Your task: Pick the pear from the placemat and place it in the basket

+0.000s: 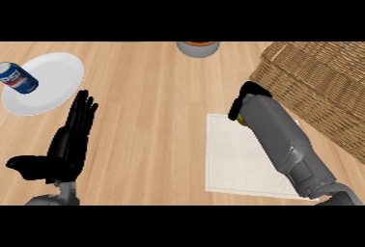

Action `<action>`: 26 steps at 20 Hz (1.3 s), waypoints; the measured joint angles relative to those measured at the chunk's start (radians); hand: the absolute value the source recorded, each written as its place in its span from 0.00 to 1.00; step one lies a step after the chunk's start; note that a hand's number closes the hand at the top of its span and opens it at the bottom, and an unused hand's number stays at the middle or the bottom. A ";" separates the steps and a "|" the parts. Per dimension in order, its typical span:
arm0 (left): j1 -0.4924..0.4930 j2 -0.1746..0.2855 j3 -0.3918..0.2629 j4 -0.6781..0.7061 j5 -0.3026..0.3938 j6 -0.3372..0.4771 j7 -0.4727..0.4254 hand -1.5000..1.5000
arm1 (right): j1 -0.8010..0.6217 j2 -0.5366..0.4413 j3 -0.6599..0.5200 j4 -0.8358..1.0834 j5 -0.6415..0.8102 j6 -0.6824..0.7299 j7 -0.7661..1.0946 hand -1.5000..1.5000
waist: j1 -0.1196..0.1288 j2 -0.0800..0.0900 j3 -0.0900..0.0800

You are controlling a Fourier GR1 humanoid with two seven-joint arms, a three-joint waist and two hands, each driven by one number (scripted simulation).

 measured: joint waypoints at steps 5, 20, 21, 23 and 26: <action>-0.002 -0.017 -0.003 0.014 -0.018 0.003 -0.018 0.50 | 0.001 0.011 0.019 0.027 0.037 0.013 -0.028 1.00 | 0.002 -0.002 -0.002; -0.028 -0.028 -0.019 -0.003 -0.023 -0.023 0.003 0.50 | -0.063 0.040 0.066 0.094 0.243 -0.467 -0.103 1.00 | 0.060 0.031 0.007; -0.034 -0.033 -0.022 -0.007 -0.024 -0.019 0.012 0.50 | -0.070 0.046 0.065 0.095 0.252 -0.513 -0.112 1.00 | 0.061 0.032 0.008; -0.031 -0.030 -0.021 -0.016 -0.025 -0.018 0.020 0.50 | -0.092 0.057 0.055 0.089 0.263 -0.593 -0.121 1.00 | 0.059 0.030 0.010; -0.009 -0.032 -0.024 -0.013 -0.028 -0.021 0.002 0.50 | -0.126 0.078 0.042 0.063 0.275 -0.712 -0.130 1.00 | 0.055 0.027 0.011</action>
